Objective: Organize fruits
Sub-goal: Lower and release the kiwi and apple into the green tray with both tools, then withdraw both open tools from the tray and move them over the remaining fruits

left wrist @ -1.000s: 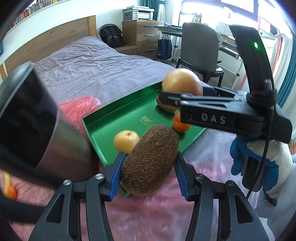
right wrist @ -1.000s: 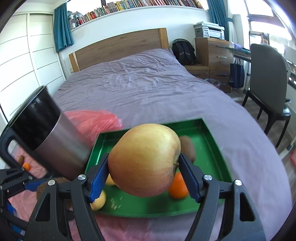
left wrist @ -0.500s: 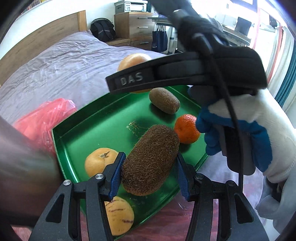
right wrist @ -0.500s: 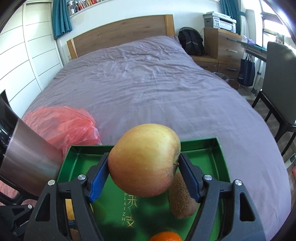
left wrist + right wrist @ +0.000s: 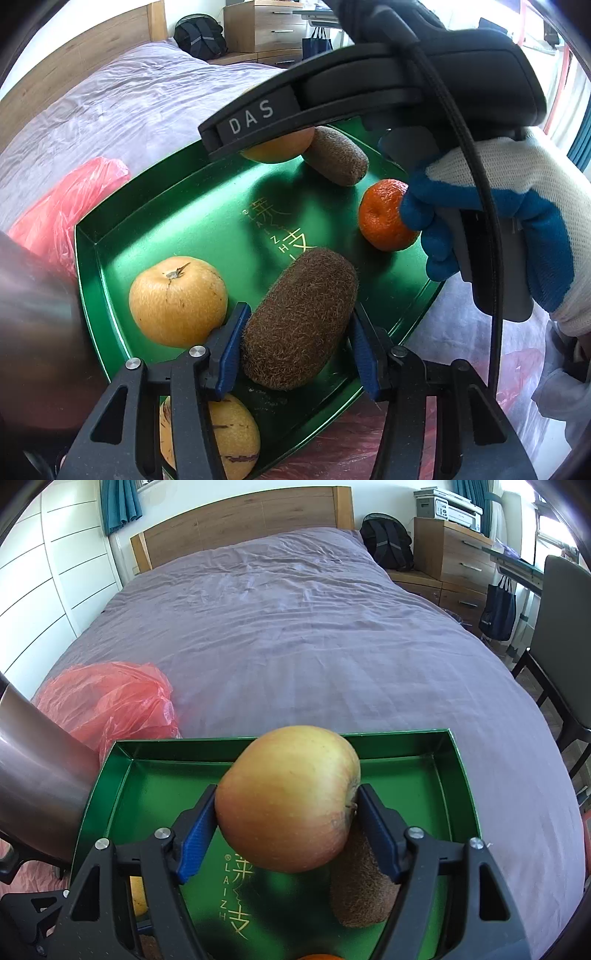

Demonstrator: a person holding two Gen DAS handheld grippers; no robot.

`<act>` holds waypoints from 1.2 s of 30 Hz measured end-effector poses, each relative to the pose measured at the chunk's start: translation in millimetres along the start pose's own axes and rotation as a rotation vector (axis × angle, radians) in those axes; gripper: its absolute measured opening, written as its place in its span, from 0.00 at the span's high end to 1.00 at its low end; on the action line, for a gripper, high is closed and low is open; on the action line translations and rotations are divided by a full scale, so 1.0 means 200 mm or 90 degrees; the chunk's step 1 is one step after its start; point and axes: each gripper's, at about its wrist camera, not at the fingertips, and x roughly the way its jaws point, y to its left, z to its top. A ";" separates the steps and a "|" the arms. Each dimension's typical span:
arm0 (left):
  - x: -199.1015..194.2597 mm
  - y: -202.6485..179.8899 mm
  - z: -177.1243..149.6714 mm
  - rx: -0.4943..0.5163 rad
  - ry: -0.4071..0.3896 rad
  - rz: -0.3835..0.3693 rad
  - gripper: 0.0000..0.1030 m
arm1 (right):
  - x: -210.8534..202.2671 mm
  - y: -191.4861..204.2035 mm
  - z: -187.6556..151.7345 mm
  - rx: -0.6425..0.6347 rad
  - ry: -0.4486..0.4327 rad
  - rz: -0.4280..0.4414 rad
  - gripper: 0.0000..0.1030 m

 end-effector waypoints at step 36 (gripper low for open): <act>-0.99 -0.01 -0.33 -0.018 -0.101 0.038 0.21 | -0.98 0.26 -0.27 0.027 -0.092 -0.039 0.00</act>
